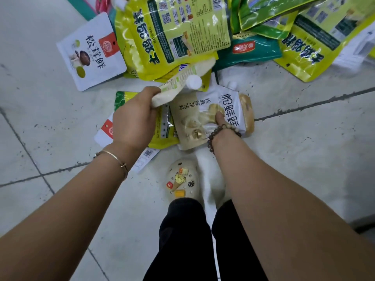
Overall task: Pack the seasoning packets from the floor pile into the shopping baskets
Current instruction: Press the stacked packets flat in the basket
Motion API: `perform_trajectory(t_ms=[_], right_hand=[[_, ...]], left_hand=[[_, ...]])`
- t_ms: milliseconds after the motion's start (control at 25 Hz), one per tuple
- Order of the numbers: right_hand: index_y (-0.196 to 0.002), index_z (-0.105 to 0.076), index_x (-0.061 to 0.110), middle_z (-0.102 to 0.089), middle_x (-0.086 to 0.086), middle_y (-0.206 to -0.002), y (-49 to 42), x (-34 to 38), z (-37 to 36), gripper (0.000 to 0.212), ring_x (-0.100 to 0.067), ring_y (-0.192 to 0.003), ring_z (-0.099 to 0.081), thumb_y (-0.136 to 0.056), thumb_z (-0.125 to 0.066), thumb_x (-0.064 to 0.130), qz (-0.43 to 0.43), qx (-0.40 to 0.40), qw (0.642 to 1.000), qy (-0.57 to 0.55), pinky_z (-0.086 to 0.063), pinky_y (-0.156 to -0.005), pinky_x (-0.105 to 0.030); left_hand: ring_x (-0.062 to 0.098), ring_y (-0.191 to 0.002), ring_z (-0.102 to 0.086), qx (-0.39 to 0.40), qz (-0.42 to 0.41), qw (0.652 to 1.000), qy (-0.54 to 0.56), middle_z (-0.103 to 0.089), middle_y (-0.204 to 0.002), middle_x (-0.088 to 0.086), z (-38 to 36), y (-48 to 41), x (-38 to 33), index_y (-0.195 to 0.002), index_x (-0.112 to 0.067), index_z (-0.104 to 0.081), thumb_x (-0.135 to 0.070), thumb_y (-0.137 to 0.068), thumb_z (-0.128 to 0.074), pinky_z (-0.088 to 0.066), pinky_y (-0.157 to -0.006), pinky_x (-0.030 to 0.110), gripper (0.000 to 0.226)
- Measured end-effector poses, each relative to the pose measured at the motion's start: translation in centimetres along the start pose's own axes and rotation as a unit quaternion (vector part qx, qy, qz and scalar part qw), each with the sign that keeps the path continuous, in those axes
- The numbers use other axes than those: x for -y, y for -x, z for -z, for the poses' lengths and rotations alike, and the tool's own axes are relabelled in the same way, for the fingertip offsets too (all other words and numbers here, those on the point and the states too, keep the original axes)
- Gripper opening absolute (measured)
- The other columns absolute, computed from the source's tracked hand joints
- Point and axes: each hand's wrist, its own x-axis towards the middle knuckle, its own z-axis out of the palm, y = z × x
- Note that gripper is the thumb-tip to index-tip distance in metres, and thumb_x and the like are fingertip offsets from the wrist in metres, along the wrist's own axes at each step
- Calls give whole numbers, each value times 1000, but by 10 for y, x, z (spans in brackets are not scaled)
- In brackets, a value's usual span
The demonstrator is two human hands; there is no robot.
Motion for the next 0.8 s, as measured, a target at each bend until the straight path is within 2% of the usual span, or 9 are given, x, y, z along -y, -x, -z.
perform_trajectory(t_ms=[40, 120, 160, 280, 400, 520, 680, 720, 800], right_hand=[[-119, -40, 14, -52, 1, -103, 6, 4, 5, 42, -14, -113, -45, -94, -43, 47, 10, 6, 1000, 7, -45, -80, -23], [-130, -44, 10, -55, -1, -120, 10, 8, 21, 61, -18, -114, -51, -86, -57, 50, 13, -53, 998, 17, -44, -87, -26], [-127, -49, 10, -56, 1, -120, 15, 9, 29, 61, -17, -110, -54, -82, -63, 48, 34, -86, 996, 9, -42, -84, -25], [-110, -63, 10, -63, 1, -106, 39, 12, 50, 35, -17, -98, -60, -80, -71, 27, 140, -108, 983, -46, -41, -79, -23], [-99, -64, 13, -66, -2, -97, 75, 18, 77, 25, -15, -85, -61, -78, -74, 19, 216, -107, 969, -53, -44, -75, -24], [-97, -59, 16, -63, 4, -91, 119, 25, 107, 24, -12, -82, -60, -78, -73, 12, 280, -94, 955, -12, -47, -73, -24], [-108, -56, 8, -62, -1, -98, 189, 27, 155, 29, -13, -85, -60, -82, -68, 9, 315, -100, 944, -2, -47, -77, -24], [-109, -55, 6, -62, -1, -95, 206, 28, 167, 28, -9, -80, -60, -84, -66, 9, 329, -101, 939, -8, -47, -71, -17], [-104, -56, 5, -61, 5, -84, 239, 29, 194, 19, 9, -65, -57, -87, -63, 10, 358, -102, 928, -29, -43, -57, -5]], left_hand=[[41, -78, -59, -7, 15, 1000, 10, -69, -94, 16, 2, 0, -1, -117, -17, -59, -11, -90, -49, -30, -56, 31, 30], [40, -74, -56, -11, 63, 997, 49, -66, -86, 16, 5, 2, -5, -114, -18, -57, -16, -93, -52, -36, -55, 35, 22], [37, -71, -53, -6, 94, 993, 76, -64, -81, 15, 7, 3, -8, -110, -17, -56, -20, -95, -51, -39, -55, 38, 17], [14, -52, -44, -6, 171, 975, 144, -47, -58, 0, 15, 7, -24, -90, -17, -42, -23, -94, -50, -30, -51, 32, 11], [-4, -55, -47, -13, 201, 958, 203, -42, -61, -8, 32, 13, -43, -79, -17, -37, -15, -94, -49, -25, -50, 27, 19], [16, -73, -52, 29, 207, 945, 253, -51, -72, -4, 60, 17, -65, -85, -16, -45, -16, -95, -48, -35, -57, 27, 11], [45, -82, -58, 96, 223, 915, 322, -53, -81, 19, 107, 22, -96, -92, -11, -48, -21, -97, -46, -49, -76, 55, 12], [48, -82, -59, 106, 222, 910, 333, -54, -83, 22, 120, 23, -107, -94, -11, -49, -23, -97, -45, -48, -78, 61, 12], [39, -81, -60, 100, 213, 915, 328, -56, -83, 18, 146, 29, -132, -87, -18, -50, -22, -97, -44, -48, -79, 61, 12]])
